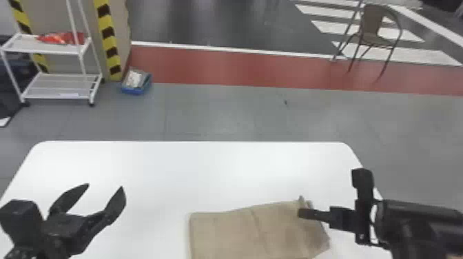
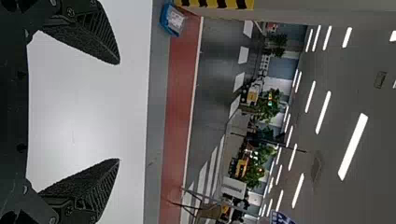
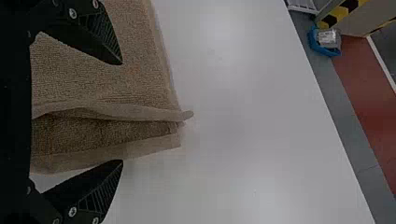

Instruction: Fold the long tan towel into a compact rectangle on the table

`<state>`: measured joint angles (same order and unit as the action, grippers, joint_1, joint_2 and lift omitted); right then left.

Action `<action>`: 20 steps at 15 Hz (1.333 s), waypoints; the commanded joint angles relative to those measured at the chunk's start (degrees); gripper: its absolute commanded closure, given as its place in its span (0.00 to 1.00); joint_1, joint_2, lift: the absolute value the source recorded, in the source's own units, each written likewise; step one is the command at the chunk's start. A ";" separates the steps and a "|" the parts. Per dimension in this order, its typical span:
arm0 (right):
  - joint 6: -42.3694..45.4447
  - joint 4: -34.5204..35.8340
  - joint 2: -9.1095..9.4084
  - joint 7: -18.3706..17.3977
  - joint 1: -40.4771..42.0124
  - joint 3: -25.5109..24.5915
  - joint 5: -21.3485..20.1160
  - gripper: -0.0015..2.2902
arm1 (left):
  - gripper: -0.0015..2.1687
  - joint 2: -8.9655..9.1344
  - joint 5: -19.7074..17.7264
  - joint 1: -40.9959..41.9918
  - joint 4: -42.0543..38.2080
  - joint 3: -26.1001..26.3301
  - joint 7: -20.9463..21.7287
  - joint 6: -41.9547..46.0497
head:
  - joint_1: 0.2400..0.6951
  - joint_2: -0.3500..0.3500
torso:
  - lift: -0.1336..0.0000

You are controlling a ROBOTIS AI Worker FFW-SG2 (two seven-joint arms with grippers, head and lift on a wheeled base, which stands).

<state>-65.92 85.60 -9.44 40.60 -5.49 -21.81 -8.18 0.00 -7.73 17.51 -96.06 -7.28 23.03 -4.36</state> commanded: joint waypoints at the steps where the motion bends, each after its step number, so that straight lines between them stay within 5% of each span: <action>1: -1.01 -0.34 -0.32 0.00 -0.04 -0.16 -0.61 0.06 | 0.07 0.00 0.00 -0.20 0.17 -0.19 0.00 0.00 | 1.00 0.24 | 1.00; 7: 0.22 -2.10 -0.58 0.00 0.04 -0.16 -1.67 0.10 | 0.07 0.00 0.00 -1.08 1.58 0.25 0.00 0.00 | 1.00 0.21 | 1.00; 12: 5.84 -3.77 -0.05 -0.70 0.04 0.72 -2.46 0.26 | 0.07 -0.09 -0.09 -1.52 2.10 -0.02 0.09 0.00 | 1.00 0.21 | 1.00; 14: 8.13 -3.51 0.04 -0.70 0.83 0.37 -1.49 0.43 | 0.07 -0.09 -0.09 -1.61 2.19 -0.10 0.09 0.00 | 1.00 0.22 | 1.00; 16: 9.18 -2.98 0.47 -0.61 1.36 -0.51 -0.79 0.45 | 0.07 -0.09 -0.09 -1.69 2.19 -0.10 0.00 0.00 | 1.00 0.23 | 1.00; 18: 10.94 -2.71 0.74 -0.79 1.80 -1.12 -0.44 0.66 | 0.07 0.00 0.00 -1.69 2.19 -0.02 0.00 0.00 | 1.00 0.23 | 1.00; 20: 11.64 -2.71 0.74 -0.70 2.07 -2.00 0.00 0.67 | 0.07 0.00 0.00 -1.69 2.19 0.07 -0.09 0.00 | 1.00 0.22 | 1.00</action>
<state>-54.96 82.85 -8.73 39.81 -3.65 -23.15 -8.58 -0.03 -7.77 15.82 -93.87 -7.25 23.00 -4.36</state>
